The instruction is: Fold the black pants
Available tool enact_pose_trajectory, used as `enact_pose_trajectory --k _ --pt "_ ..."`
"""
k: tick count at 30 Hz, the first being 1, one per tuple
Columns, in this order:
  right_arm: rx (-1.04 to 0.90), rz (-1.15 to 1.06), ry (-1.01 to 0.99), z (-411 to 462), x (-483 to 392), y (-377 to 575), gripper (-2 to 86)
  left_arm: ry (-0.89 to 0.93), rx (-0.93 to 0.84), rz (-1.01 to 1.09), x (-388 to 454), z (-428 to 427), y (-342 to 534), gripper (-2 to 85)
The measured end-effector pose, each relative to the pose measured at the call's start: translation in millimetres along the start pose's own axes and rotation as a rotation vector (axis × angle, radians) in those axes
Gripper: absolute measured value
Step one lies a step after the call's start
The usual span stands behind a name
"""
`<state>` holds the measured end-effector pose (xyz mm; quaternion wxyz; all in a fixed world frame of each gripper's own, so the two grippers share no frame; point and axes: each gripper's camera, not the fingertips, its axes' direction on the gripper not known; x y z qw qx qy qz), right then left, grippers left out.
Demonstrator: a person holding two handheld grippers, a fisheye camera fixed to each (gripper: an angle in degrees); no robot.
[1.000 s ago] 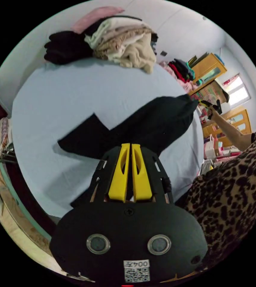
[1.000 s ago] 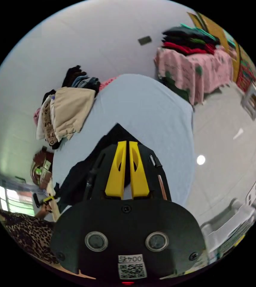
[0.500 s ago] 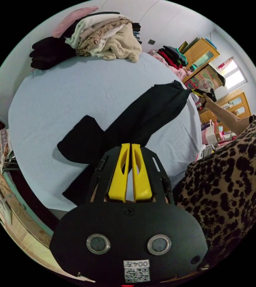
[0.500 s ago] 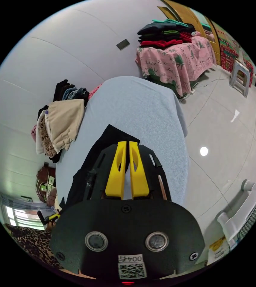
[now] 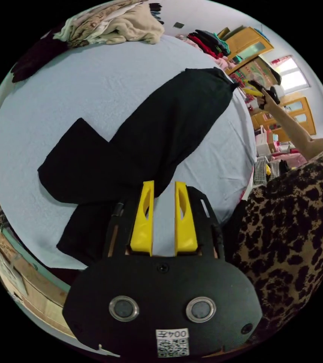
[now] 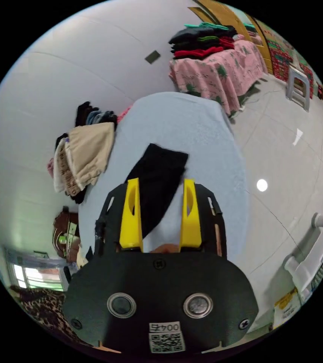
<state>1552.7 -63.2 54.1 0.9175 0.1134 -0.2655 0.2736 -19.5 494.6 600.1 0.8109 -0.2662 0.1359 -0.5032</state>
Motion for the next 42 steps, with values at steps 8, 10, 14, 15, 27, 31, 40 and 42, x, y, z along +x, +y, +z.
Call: enact_pose_trajectory --k 8,10,14,15,27,31,40,42 --pt "-0.225 -0.092 0.022 79.9 -136.8 258.9 10.9 0.057 -0.024 0.14 -26.1 -33.9 27.6 14.2" --pt "-0.29 -0.077 0.078 106.4 -166.6 321.9 6.6 0.038 -0.027 0.175 -43.9 -42.2 33.1 14.3" --pt "-0.37 -0.034 0.173 161.1 -227.4 451.1 0.5 0.058 -0.018 0.222 -103.8 -56.3 44.0 13.6" --pt "-0.37 -0.019 0.174 167.2 -233.5 466.3 0.3 0.061 -0.02 0.228 -112.8 -57.2 45.5 13.4" --pt "-0.179 0.154 0.346 238.4 -300.3 657.5 -0.7 0.1 -0.11 0.458 -192.5 -44.1 81.2 9.5" --pt "-0.142 0.161 0.308 252.6 -305.8 703.3 -0.7 0.046 -0.114 0.507 -194.0 -43.1 86.0 8.1" --pt "-0.05 0.099 -0.013 266.3 -344.1 823.3 2.3 -0.132 -0.114 0.59 -183.7 -47.0 94.2 7.5" --pt "-0.026 0.111 -0.164 275.5 -352.2 856.6 6.4 -0.142 -0.116 0.588 -184.5 -48.2 93.6 7.5"
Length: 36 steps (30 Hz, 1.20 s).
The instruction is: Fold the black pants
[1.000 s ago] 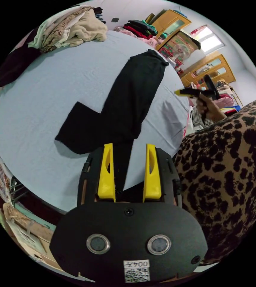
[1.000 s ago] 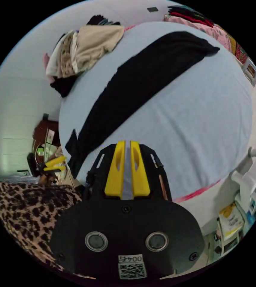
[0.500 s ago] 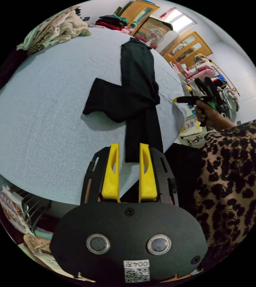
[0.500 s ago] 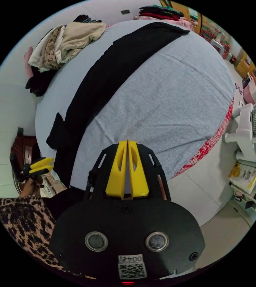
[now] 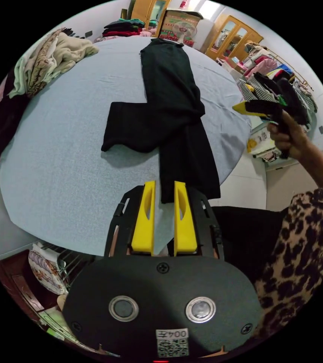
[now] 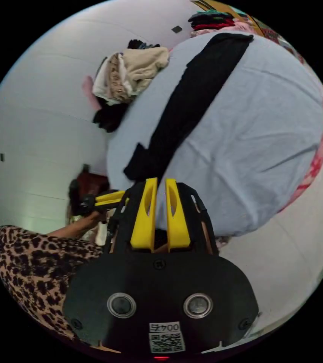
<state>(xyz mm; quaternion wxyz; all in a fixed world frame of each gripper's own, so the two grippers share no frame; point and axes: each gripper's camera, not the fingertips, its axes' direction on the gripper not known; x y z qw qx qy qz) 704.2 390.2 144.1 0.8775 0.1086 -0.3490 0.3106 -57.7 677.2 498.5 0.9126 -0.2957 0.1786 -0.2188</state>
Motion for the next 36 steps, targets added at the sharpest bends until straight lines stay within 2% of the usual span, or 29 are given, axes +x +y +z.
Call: enact_pose_trajectory --k 4,7,9,11,16,23,27,29,32,36 --pt "0.0 0.108 -0.209 37.8 3.3 74.9 10.0 -0.05 -0.044 0.089 4.6 -2.9 -3.3 8.0" --pt "-0.008 0.183 -0.233 63.9 3.3 119.3 8.7 -0.097 -0.062 0.166 6.0 -5.4 -3.5 7.7" --pt "0.01 0.212 -0.216 76.4 2.8 140.4 8.0 -0.066 -0.068 0.179 -0.9 -8.4 -3.4 6.9" --pt "0.04 0.233 -0.199 91.1 0.7 162.6 8.0 0.089 -0.091 0.185 -17.0 -10.2 -3.9 5.3" --pt "0.133 0.279 -0.13 119.4 -8.6 204.3 8.2 0.255 -0.07 0.203 -53.9 -14.1 -0.9 4.6" --pt "0.163 0.356 -0.09 165.6 -26.5 265.6 5.6 0.521 -0.082 0.127 -99.4 -7.0 -2.5 3.0" --pt "0.153 0.37 -0.059 185.3 -38.6 286.4 2.4 0.545 -0.101 0.131 -107.0 -9.5 -2.7 2.7" --pt "0.23 0.336 -0.033 180.5 -58.6 301.0 1.5 0.511 -0.092 0.147 -106.5 -27.1 -1.0 2.6" --pt "0.201 0.36 0.058 192.4 -62.9 317.3 1.3 0.473 -0.104 0.179 -103.2 -30.9 8.1 2.8" --pt "0.185 0.448 0.008 214.0 -48.5 336.4 2.3 0.507 -0.127 0.156 -103.7 -17.4 10.5 3.7"
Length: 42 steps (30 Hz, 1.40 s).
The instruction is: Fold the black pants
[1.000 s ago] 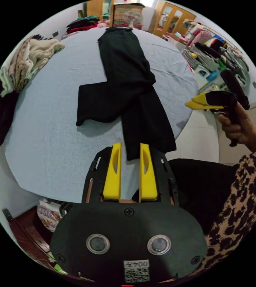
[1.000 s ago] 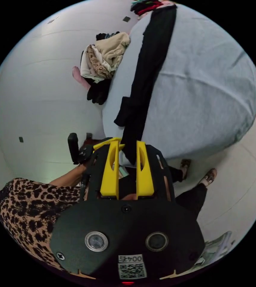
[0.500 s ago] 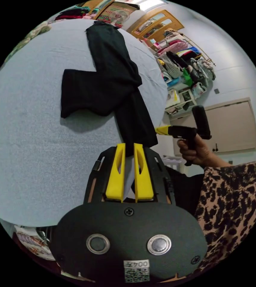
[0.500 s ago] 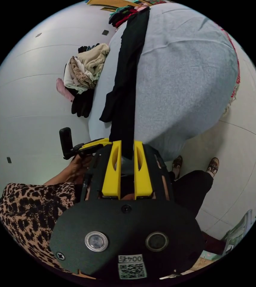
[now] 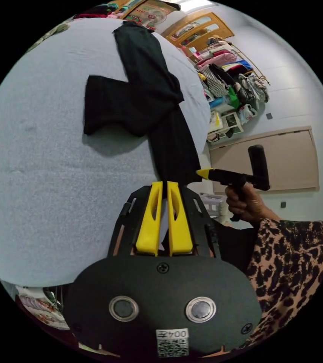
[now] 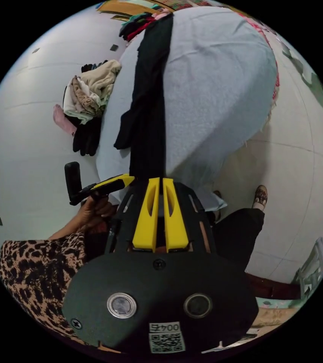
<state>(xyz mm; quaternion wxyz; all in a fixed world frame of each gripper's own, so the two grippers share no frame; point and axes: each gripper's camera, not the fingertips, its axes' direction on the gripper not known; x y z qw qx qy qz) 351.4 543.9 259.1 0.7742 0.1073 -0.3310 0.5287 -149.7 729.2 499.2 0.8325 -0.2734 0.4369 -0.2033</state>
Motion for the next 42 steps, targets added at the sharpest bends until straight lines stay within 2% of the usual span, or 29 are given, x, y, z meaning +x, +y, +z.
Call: enact_pose_trajectory --k 3,6,8,10,14,19,20,24,26,28,32,35,42 --pt "0.037 0.012 -0.022 -7.4 5.2 16.7 4.5 0.025 -0.035 0.035 1.1 -8.7 0.7 5.6" --pt "0.092 0.022 -0.09 -21.2 11.3 37.4 6.5 -0.006 0.061 0.036 1.4 -38.4 7.6 7.8" --pt "0.144 0.05 -0.137 -29.4 17.5 54.1 6.7 -0.146 0.203 0.082 5.9 -66.1 3.5 8.5" --pt "0.178 0.069 -0.174 -31.6 21.4 65.4 6.4 -0.297 0.267 0.144 10.8 -77.2 -11.0 8.7" --pt "0.204 0.068 -0.199 -29.4 21.5 83.8 5.7 -0.466 0.18 0.204 9.0 -65.6 -65.8 9.1" --pt "0.222 0.051 -0.165 -30.1 19.3 99.3 5.1 -0.473 0.046 0.238 14.8 -35.1 -87.1 7.5" --pt "0.232 0.052 -0.168 -31.1 20.6 103.0 5.0 -0.518 0.074 0.266 23.1 -32.9 -82.1 5.6" --pt "0.257 0.065 -0.188 -33.2 27.8 111.9 4.9 -0.487 0.179 0.341 53.4 -45.5 -61.0 3.3" --pt "0.263 0.07 -0.225 -32.9 34.0 114.9 5.3 -0.343 0.269 0.419 84.1 -65.4 -38.7 2.7" --pt "0.267 0.085 -0.27 -31.5 40.0 115.0 6.0 -0.297 0.291 0.517 110.8 -68.4 -19.4 2.5" --pt "0.266 0.173 -0.494 -22.6 61.5 108.1 9.4 -0.293 0.201 0.633 139.4 -35.7 6.6 2.2" --pt "0.244 0.235 -0.588 -14.3 71.3 99.6 11.9 -0.308 0.145 0.647 143.7 -12.4 15.1 2.1" --pt "0.166 0.293 -0.502 -2.4 77.2 77.2 13.4 -0.358 0.107 0.714 150.0 -2.8 23.4 1.9"
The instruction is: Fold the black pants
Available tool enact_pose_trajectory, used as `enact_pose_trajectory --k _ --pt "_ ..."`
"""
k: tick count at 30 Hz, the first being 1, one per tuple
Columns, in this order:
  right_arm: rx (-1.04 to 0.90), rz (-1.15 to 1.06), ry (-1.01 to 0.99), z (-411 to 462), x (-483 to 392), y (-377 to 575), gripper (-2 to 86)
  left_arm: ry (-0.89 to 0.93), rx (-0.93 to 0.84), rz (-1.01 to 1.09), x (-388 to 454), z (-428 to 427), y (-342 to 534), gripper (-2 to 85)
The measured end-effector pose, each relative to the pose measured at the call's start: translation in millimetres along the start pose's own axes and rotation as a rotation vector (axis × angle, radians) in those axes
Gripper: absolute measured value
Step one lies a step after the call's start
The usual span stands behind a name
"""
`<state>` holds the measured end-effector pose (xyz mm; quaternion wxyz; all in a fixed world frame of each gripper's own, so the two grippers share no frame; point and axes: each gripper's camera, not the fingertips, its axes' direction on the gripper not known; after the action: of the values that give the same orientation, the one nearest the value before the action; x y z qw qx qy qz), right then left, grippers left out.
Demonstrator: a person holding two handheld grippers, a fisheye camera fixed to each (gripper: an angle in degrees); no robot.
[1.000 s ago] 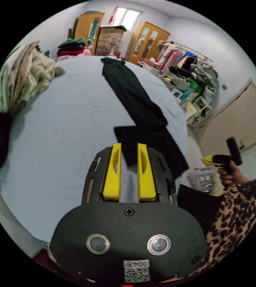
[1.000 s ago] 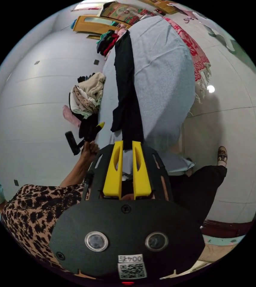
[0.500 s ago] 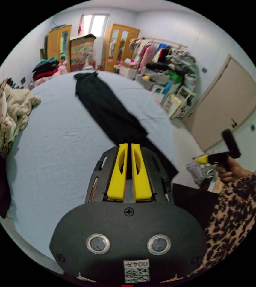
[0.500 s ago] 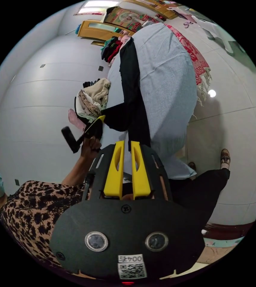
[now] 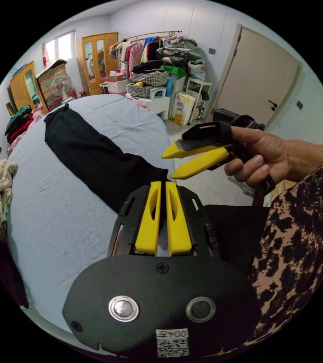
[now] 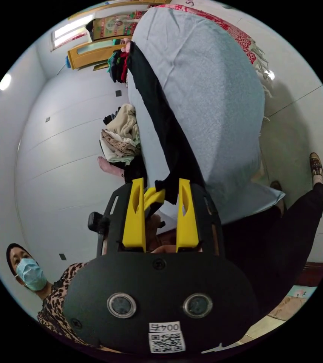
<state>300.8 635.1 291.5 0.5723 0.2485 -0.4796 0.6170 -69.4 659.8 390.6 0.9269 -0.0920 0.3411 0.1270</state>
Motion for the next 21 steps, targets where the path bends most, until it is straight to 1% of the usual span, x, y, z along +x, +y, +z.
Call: enact_pose_trajectory --k 4,7,9,11,13,15,18,21 --pt "0.002 0.019 0.03 0.4 5.0 -8.4 13.4 0.015 0.007 -0.015 -10.7 -8.5 5.1 2.0" --pt "-0.018 0.045 -0.039 4.3 11.9 -10.1 13.2 0.019 0.013 -0.018 -20.2 -16.0 7.4 2.2" --pt "-0.037 0.036 -0.05 8.2 11.6 -11.0 10.8 0.017 0.011 -0.001 -24.8 -20.1 7.9 2.5" --pt "-0.071 -0.003 -0.034 12.5 5.7 -12.7 4.5 0.019 0.008 0.024 -31.7 -25.1 9.0 3.0" --pt "-0.055 -0.022 0.009 9.6 -0.6 -12.2 3.8 0.013 0.014 0.032 -39.8 -31.6 10.9 3.7" --pt "-0.044 -0.032 -0.01 5.4 -5.9 -11.0 3.5 0.053 0.041 0.034 -53.5 -44.5 14.5 5.4" --pt "-0.002 -0.044 -0.069 -5.3 -15.8 -6.9 3.1 0.18 0.083 -0.039 -91.9 -74.0 28.3 10.6" --pt "0.015 -0.073 -0.096 -11.5 -29.4 -3.5 3.0 0.322 0.125 -0.213 -146.5 -95.2 59.4 13.6"
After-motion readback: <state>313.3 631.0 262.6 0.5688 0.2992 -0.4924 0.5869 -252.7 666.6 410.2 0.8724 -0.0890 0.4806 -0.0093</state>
